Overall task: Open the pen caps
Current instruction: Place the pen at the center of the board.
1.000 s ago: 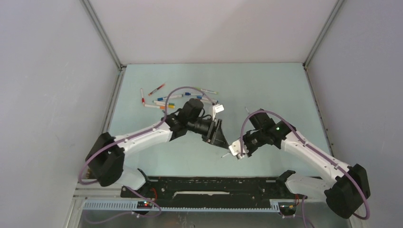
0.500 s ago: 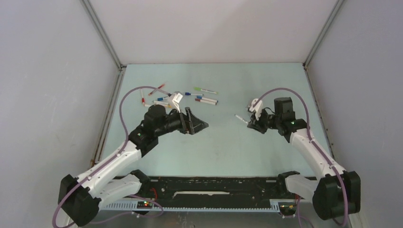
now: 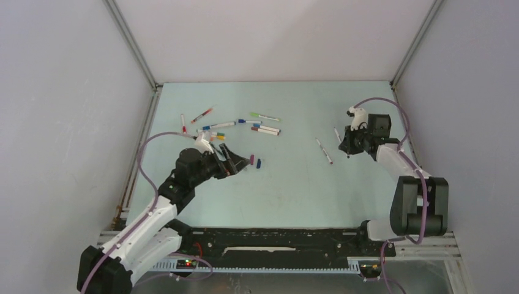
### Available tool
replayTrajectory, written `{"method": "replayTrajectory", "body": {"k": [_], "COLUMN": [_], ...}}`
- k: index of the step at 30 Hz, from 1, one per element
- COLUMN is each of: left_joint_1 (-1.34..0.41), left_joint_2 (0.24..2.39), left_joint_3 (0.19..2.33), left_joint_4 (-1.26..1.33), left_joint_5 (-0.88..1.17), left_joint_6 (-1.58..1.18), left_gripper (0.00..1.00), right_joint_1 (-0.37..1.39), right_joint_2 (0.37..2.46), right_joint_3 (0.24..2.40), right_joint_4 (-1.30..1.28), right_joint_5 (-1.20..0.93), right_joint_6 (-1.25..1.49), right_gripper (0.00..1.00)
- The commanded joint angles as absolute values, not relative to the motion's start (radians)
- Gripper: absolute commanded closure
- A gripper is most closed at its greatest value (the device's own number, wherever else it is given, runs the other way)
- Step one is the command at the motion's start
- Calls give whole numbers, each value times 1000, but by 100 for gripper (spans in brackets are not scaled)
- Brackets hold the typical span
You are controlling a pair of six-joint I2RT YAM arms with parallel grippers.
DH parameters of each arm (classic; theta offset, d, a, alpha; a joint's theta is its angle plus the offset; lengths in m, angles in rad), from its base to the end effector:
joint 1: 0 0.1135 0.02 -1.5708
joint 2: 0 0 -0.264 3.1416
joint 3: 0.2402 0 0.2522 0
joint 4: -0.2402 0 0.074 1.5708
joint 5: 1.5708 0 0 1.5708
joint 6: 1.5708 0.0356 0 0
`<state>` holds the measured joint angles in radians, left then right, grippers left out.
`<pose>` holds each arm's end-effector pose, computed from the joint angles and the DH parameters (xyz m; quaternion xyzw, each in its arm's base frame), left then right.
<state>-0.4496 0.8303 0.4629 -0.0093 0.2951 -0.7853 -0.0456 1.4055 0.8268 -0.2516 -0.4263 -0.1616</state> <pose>0.1689 -0.0930 0.2366 -0.0552 0.8203 -0.4211 0.3830 0.2866 0.0017 0.2116 -0.1292 0.9052 0.1596 0.3722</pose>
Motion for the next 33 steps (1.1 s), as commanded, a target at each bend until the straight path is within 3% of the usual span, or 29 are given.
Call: {"method": "replayTrajectory", "body": {"k": [1,19,33], "left_joint_1": [-410,-370,-369], "left_joint_2": [756,757,769], "left_joint_3": [420,360,340], "left_joint_4": [26,60,98], "left_joint_5": [244,288,310], "left_joint_6": [-821,-828,-859], "left_gripper": [0,0,0], "right_joint_1": [-47,32,49], "right_joint_2": [1477,1767,1812], "right_joint_3": [903,1087,1103], "right_joint_4": [-240,-385,-411], "right_joint_5": [-411,-400,-409], "right_joint_6": [-116,-141,-129], "right_gripper": [100,90,72]}}
